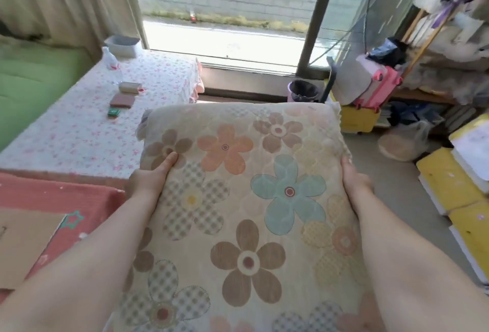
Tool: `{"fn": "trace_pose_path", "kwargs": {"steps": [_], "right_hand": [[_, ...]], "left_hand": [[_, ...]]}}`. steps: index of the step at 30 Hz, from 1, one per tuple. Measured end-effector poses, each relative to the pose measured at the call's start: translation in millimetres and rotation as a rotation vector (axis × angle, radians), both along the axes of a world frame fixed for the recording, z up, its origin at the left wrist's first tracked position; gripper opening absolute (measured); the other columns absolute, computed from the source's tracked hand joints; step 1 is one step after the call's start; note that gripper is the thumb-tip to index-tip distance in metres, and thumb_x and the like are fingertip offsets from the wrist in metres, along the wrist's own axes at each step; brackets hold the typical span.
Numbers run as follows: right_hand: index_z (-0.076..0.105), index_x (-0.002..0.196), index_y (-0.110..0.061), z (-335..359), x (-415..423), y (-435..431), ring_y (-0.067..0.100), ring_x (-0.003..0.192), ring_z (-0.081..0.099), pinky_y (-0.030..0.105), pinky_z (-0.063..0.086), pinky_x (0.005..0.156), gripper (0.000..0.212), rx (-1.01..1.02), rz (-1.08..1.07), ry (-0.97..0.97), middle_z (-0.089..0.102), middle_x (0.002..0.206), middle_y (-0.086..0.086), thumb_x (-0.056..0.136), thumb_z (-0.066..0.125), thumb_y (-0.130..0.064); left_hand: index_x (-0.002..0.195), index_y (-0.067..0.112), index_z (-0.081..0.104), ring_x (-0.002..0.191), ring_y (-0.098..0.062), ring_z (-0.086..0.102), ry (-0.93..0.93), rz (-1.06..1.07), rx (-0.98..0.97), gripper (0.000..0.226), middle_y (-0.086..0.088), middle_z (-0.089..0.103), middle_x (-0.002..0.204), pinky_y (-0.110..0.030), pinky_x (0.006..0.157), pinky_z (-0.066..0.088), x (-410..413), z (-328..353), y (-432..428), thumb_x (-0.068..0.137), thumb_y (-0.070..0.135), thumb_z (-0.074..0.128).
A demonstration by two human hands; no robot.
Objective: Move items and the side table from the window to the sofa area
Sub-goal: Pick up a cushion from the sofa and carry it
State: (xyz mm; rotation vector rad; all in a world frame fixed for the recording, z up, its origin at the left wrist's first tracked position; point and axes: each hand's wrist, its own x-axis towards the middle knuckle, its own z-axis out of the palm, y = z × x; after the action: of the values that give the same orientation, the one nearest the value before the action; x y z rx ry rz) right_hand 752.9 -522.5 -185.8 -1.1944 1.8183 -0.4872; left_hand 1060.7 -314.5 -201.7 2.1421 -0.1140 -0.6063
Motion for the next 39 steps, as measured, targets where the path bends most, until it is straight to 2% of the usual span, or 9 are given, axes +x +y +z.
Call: {"fn": "trace_pose_path", "kwargs": {"steps": [5, 8, 13, 16, 19, 23, 26, 30, 39], "right_hand": [[0.040, 0.137, 0.004, -1.1, 67.6, -69.4, 0.038, 0.134, 0.036, 0.040, 0.024, 0.111, 0.080, -0.023, 0.352, 0.027, 0.038, 0.145, 0.025, 0.091, 0.034, -0.061], [0.043, 0.135, 0.002, -1.2, 102.7, -85.5, 0.037, 0.130, 0.041, 0.040, 0.029, 0.108, 0.080, -0.015, 0.515, 0.028, 0.043, 0.142, 0.023, 0.089, 0.036, -0.062], [0.043, 0.135, 0.002, -9.4, 152.3, -75.7, 0.037, 0.128, 0.044, 0.040, 0.033, 0.106, 0.081, 0.013, 0.755, 0.017, 0.045, 0.141, 0.021, 0.086, 0.044, -0.062], [0.046, 0.132, 0.005, -19.2, 176.3, -49.7, 0.037, 0.128, 0.044, 0.039, 0.034, 0.105, 0.076, 0.025, 0.950, 0.049, 0.046, 0.139, 0.023, 0.089, 0.042, -0.058], [0.051, 0.128, 0.005, -30.8, 197.1, -19.8, 0.037, 0.124, 0.047, 0.040, 0.036, 0.103, 0.075, 0.039, 1.090, 0.079, 0.050, 0.135, 0.024, 0.090, 0.040, -0.059], [0.056, 0.120, 0.005, -54.4, 220.6, 18.1, 0.038, 0.116, 0.052, 0.040, 0.039, 0.098, 0.072, 0.020, 1.229, 0.105, 0.055, 0.127, 0.026, 0.091, 0.037, -0.058], [0.059, 0.098, -0.005, -82.9, 236.9, 35.1, 0.031, 0.092, 0.053, 0.041, 0.043, 0.089, 0.059, 0.060, 1.283, 0.078, 0.062, 0.112, 0.021, 0.090, 0.038, -0.059], [0.060, 0.108, -0.002, -123.2, 262.0, 52.5, 0.032, 0.097, 0.055, 0.036, 0.041, 0.081, 0.062, 0.112, 1.339, 0.088, 0.057, 0.099, 0.014, 0.089, 0.040, -0.058], [0.053, 0.063, -0.012, -221.3, 321.9, 43.0, 0.031, 0.085, 0.055, 0.042, 0.045, 0.083, 0.057, 0.016, 1.434, 0.191, 0.059, 0.085, 0.015, 0.088, 0.037, -0.061]], "left_hand": [[0.120, 0.003, 0.060, 0.115, -0.034, 0.057, 0.061, 0.371, -0.010, 0.080, -0.019, 0.060, 0.125, -0.036, 0.093, 0.041, -16.1, -12.9, 17.7, 0.070, 0.065, 0.065], [0.121, 0.002, 0.059, 0.115, -0.035, 0.057, 0.092, 0.548, -0.002, 0.089, -0.020, 0.060, 0.126, -0.040, 0.100, 0.042, -35.9, -18.4, 36.7, 0.066, 0.071, 0.063], [0.131, 0.002, 0.049, 0.123, -0.037, 0.051, 0.123, 0.824, -0.029, 0.097, -0.020, 0.053, 0.135, -0.040, 0.104, 0.036, -79.2, -32.5, 80.7, 0.065, 0.071, 0.064], [0.133, 0.002, 0.049, 0.128, -0.036, 0.047, 0.092, 0.990, 0.049, 0.087, -0.021, 0.049, 0.139, -0.037, 0.106, 0.033, -111.5, -37.1, 114.3, 0.072, 0.062, 0.065], [0.131, 0.000, 0.049, 0.127, -0.038, 0.047, 0.167, 1.105, 0.089, 0.093, -0.024, 0.049, 0.138, -0.040, 0.104, 0.036, -142.2, -45.7, 146.8, 0.070, 0.070, 0.060], [0.124, -0.002, 0.053, 0.120, -0.040, 0.051, 0.228, 1.220, 0.099, 0.096, -0.024, 0.054, 0.132, -0.040, 0.093, 0.040, -162.6, -67.9, 181.6, 0.067, 0.075, 0.057], [0.123, -0.001, 0.054, 0.117, -0.039, 0.054, 0.225, 1.278, 0.100, 0.094, -0.023, 0.056, 0.128, -0.037, 0.084, 0.039, -169.7, -83.7, 194.0, 0.067, 0.074, 0.058], [0.121, 0.000, 0.055, 0.115, -0.040, 0.054, 0.237, 1.348, 0.124, 0.093, -0.023, 0.058, 0.126, -0.038, 0.086, 0.042, -169.2, -113.5, 205.1, 0.066, 0.075, 0.059], [0.124, 0.001, 0.053, 0.112, -0.038, 0.056, 0.351, 1.444, 0.102, 0.099, -0.021, 0.058, 0.124, -0.043, 0.091, 0.046, -142.9, -221.0, 184.8, 0.062, 0.079, 0.059]]}}
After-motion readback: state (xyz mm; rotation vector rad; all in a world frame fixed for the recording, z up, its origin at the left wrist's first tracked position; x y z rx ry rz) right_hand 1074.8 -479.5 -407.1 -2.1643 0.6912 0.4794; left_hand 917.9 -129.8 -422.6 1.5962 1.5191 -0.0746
